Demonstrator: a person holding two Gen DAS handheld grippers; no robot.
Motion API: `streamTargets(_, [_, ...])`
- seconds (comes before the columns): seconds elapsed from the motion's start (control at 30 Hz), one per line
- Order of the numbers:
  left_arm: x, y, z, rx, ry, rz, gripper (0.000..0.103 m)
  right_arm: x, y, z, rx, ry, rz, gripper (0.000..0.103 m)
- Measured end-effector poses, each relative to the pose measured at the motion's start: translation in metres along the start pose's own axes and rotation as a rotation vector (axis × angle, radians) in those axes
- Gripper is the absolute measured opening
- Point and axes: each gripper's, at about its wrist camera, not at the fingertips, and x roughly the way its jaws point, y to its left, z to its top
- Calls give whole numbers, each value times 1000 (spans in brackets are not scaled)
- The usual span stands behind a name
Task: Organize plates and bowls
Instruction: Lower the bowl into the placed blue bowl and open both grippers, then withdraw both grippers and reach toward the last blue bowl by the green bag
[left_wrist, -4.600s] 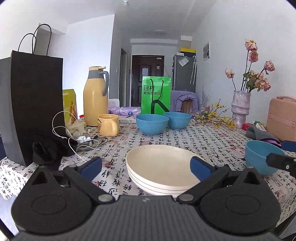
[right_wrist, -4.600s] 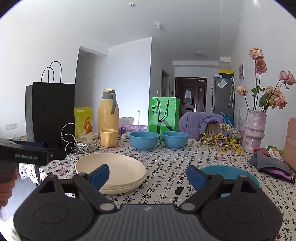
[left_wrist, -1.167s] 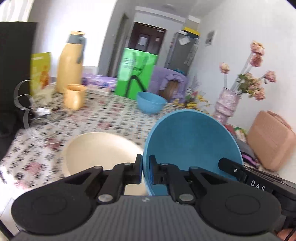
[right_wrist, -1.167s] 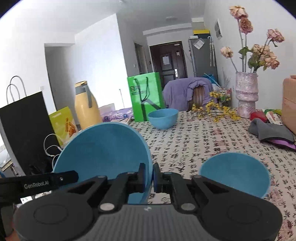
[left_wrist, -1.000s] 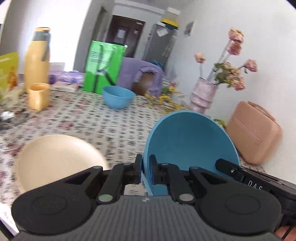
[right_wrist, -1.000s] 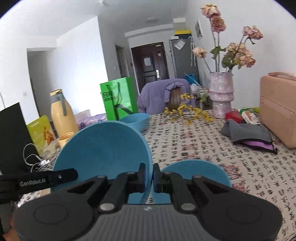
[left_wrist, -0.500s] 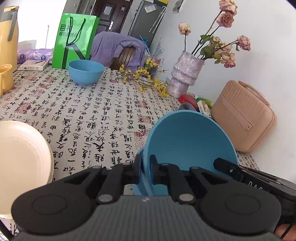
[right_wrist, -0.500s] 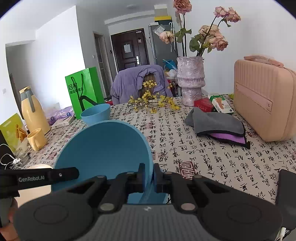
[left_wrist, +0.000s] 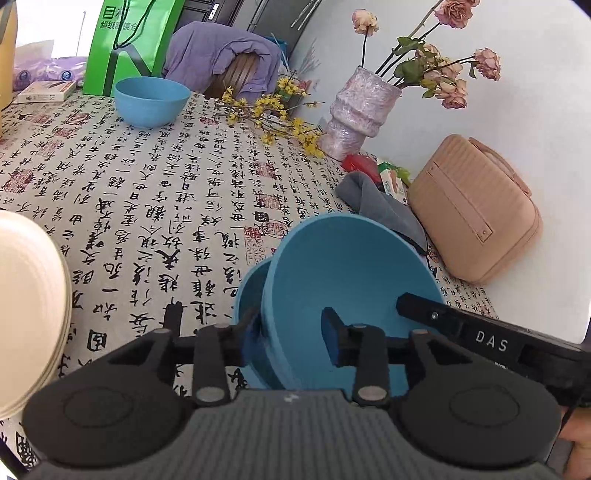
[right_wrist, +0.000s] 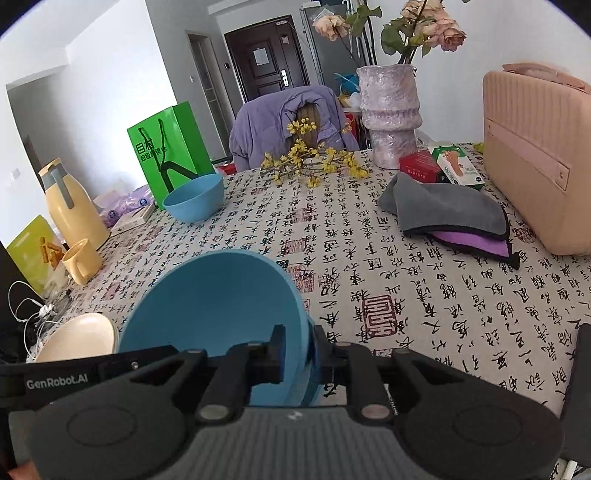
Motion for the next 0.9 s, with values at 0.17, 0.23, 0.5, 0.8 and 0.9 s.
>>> streamTargets(0.17, [-3,5,3,-16,-16,2,44,4,0,4,-7,2,-7,28])
streamTargets(0.23, [-6,6,4,-11,-28,-8,45,5,-1,5,-6,2,10,27])
streamTargets(0.5, [-29,6,-5,65,-108,20,62,-18,9,2,-71,-105,-59,38])
streamTargets(0.8, [-85,23,-44,239,-285,186,85,-53,69,-28,-253,-216,25,64])
streamTargets(0.9, [-106,40,-67,265,-329,246,93,-58,89,-48,-278,-239,64,83])
